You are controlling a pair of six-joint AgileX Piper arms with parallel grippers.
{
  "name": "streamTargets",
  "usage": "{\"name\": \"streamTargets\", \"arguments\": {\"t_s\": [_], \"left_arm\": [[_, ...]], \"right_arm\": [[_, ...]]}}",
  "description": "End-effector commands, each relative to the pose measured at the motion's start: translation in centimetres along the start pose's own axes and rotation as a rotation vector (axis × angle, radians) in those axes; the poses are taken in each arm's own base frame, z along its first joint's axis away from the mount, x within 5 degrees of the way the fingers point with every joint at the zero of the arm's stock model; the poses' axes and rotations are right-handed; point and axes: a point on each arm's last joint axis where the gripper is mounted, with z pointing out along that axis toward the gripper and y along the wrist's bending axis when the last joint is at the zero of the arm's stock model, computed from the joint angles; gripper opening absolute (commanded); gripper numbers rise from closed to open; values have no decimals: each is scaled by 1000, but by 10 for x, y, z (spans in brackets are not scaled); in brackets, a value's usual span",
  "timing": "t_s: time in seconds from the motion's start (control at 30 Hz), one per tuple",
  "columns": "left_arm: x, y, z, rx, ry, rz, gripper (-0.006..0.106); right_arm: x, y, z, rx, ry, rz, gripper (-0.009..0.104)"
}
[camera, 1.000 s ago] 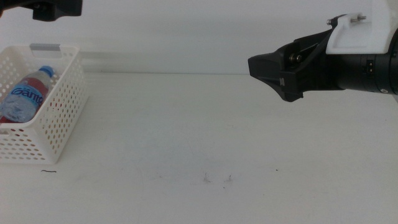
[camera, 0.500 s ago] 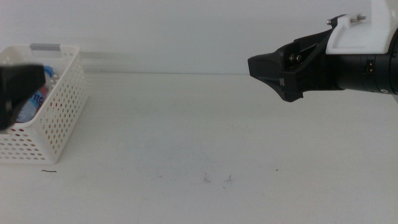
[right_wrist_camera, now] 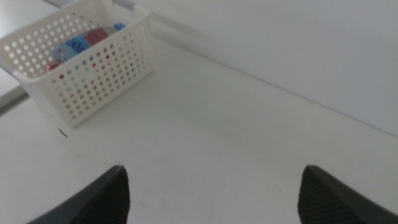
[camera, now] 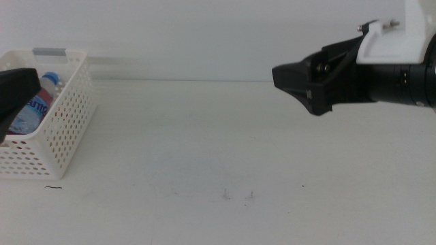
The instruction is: Use arms to grab the bottles and put them into the dustbin to the left of the table.
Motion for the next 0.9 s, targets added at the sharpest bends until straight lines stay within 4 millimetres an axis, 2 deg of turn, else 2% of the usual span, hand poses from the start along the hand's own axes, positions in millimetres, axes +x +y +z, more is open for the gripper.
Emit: {"name": "streamTargets", "arguments": {"t_s": [0.0, 0.1, 0.17, 0.27, 0.43, 0.53, 0.7, 0.77, 0.87], "left_arm": [[3, 0, 1, 0, 0, -1, 94], [16, 3, -4, -23, -24, 35, 94], [35, 5, -11, -38, -48, 42, 94], [68, 9, -18, -64, -76, 24, 94], [120, 14, -20, -113, -126, -18, 94], [139, 16, -16, -140, -195, -52, 94], [166, 21, -8, -199, -228, -74, 94], [179, 23, -4, -219, -217, -90, 94], [197, 26, 3, -244, -169, -102, 94]], "right_arm": [[3, -2, -5, 16, -13, -35, 93], [15, -15, -16, 74, -42, -49, 93], [25, -26, -25, 114, -101, -24, 93], [50, -44, -45, 195, -196, 74, 93], [126, -65, -73, 381, -194, 189, 93], [169, -65, -87, 474, -200, 230, 93], [227, -57, -96, 562, -229, 247, 93], [246, -54, -95, 573, -237, 236, 93], [261, -51, -96, 593, -265, 189, 93]]}}
